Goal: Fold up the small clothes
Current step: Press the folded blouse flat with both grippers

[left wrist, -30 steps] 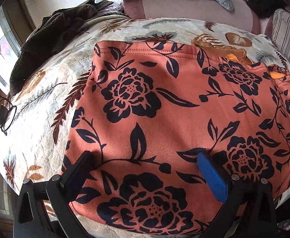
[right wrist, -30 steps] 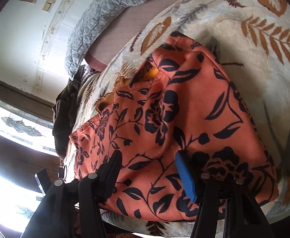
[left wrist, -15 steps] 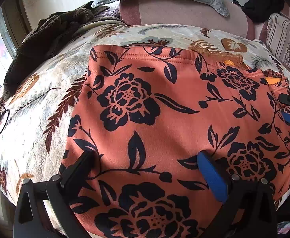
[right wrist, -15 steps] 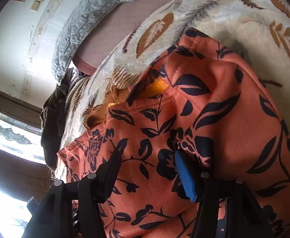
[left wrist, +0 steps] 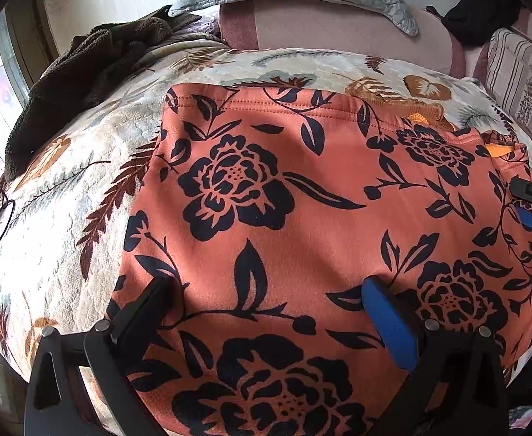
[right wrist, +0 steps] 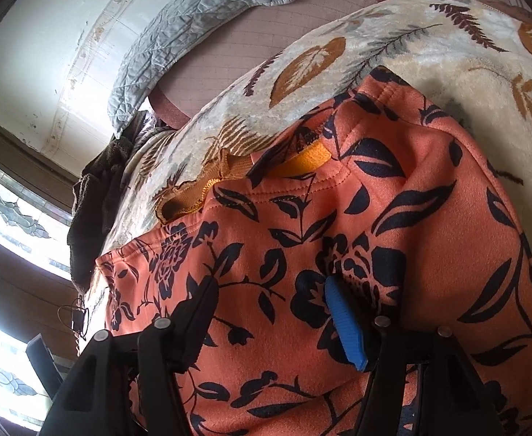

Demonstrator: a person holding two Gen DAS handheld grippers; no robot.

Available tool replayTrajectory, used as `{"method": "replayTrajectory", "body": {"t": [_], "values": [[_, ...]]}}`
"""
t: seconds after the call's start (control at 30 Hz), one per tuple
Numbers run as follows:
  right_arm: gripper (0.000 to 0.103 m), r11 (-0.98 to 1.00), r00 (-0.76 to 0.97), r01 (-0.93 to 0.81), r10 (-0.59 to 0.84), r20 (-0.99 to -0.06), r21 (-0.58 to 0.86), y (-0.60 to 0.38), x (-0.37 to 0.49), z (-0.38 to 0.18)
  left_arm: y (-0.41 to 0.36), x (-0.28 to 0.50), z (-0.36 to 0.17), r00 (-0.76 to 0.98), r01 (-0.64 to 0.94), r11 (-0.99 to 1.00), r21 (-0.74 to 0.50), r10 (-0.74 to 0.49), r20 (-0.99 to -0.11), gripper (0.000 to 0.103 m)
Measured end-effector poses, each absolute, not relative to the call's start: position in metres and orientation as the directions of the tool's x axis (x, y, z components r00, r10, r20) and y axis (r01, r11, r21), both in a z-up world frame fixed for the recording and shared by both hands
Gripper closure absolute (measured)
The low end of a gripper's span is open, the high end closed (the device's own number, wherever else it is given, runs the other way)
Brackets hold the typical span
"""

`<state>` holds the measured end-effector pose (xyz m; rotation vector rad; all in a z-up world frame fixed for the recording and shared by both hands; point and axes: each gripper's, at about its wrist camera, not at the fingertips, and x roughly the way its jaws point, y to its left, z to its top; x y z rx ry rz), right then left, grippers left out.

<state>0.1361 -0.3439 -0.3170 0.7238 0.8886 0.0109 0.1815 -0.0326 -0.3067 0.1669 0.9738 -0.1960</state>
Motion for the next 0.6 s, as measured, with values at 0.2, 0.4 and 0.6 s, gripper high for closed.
{"method": "replayTrajectory", "body": {"t": [0.2, 0.4, 0.6], "values": [[0.038, 0.747, 0.642, 0.277, 0.324, -0.695, 0.604, -0.345, 0.122, -0.311, -0.029, 0.172, -0.31, 0.592, 0.234, 0.971, 0.042, -0.109, -0.798, 0.0], [0.038, 0.67, 0.702, 0.273, 0.352, -0.619, 0.69, -0.365, 0.078, -0.296, -0.026, 0.176, -0.305, 0.557, 0.259, 0.966, 0.015, -0.136, -0.819, 0.0], [0.036, 0.633, 0.749, 0.284, 0.322, -0.579, 0.72, -0.384, 0.034, -0.284, -0.01, 0.166, -0.275, 0.684, 0.152, 0.983, 0.102, -0.03, -0.729, 0.0]]}}
